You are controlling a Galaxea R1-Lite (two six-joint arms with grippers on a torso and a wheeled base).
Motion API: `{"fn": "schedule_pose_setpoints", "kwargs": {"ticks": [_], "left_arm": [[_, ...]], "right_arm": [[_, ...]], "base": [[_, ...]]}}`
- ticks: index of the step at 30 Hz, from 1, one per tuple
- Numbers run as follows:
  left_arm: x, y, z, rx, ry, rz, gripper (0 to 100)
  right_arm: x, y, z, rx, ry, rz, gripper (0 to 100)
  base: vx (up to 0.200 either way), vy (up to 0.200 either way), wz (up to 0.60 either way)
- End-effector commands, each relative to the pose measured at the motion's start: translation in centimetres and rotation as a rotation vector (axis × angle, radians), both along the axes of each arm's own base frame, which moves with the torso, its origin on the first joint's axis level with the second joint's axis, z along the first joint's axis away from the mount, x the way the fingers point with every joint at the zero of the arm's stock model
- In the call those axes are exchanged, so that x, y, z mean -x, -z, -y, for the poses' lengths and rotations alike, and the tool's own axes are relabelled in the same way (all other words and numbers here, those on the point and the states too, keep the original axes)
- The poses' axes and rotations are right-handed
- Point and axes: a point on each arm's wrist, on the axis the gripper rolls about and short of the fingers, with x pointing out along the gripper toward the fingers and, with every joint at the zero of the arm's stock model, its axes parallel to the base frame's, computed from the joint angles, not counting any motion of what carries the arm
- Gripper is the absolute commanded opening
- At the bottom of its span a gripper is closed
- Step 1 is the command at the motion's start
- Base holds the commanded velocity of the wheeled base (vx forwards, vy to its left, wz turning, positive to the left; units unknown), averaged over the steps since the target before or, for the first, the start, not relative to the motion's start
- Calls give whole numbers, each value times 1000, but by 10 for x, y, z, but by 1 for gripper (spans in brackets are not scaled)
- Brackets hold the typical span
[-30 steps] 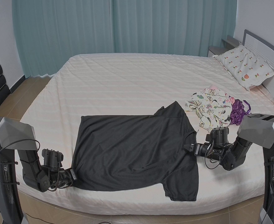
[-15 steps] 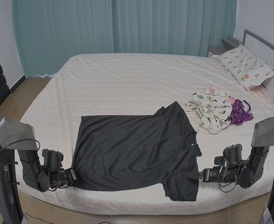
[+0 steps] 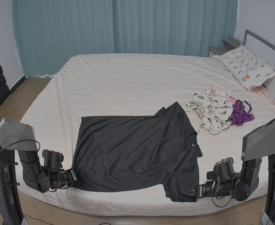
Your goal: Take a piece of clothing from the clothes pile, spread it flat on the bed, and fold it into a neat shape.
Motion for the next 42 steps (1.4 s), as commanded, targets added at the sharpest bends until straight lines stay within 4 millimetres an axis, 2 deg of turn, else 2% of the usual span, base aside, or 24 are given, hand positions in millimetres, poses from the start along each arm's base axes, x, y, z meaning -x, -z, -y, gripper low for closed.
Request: {"fn": "schedule_pose_setpoints", "kwargs": {"ticks": [1, 5, 6, 14, 22, 25, 28, 29, 33, 38, 42], "left_arm": [[0, 0, 0, 0, -1, 2, 0], [-1, 0, 0, 0, -1, 1, 0], [-1, 0, 0, -1, -2, -1, 0], [-1, 0, 0, 8, -12, 1, 0], [1, -1, 0, 7, -11, 0, 0], [11, -9, -1, 0, -7, 2, 0], [15, -14, -1, 3, -5, 10, 0], [26, -21, 0, -8, 14, 6, 0], [30, -18, 1, -72, 82, -12, 0], [39, -16, 0, -108, 85, -46, 0], [37, -12, -1, -121, 95, -47, 0]], "right_arm": [[3, 8, -3, 21, -9, -24, 100], [1, 8, -5, 25, -5, -14, 100], [1, 9, -5, 24, -4, -15, 0], [6, 10, -2, 27, 3, -27, 0], [35, -16, 25, 15, 55, -40, 0], [50, -24, 30, -5, 39, -59, 0], [55, -25, 31, -12, 31, -66, 0], [56, -25, 30, -17, 31, -67, 0], [60, -30, 29, -2, 27, -75, 0], [69, -34, 29, 45, 28, -114, 0], [78, -39, 24, 86, 6, -133, 0]], "base": [[0, 0, 0], [0, 0, 0], [0, 0, 0], [0, 0, 0], [0, 0, 0], [0, 0, 0], [0, 0, 0], [0, 0, 0], [0, 0, 0], [0, 0, 0], [0, 0, 0]]}}
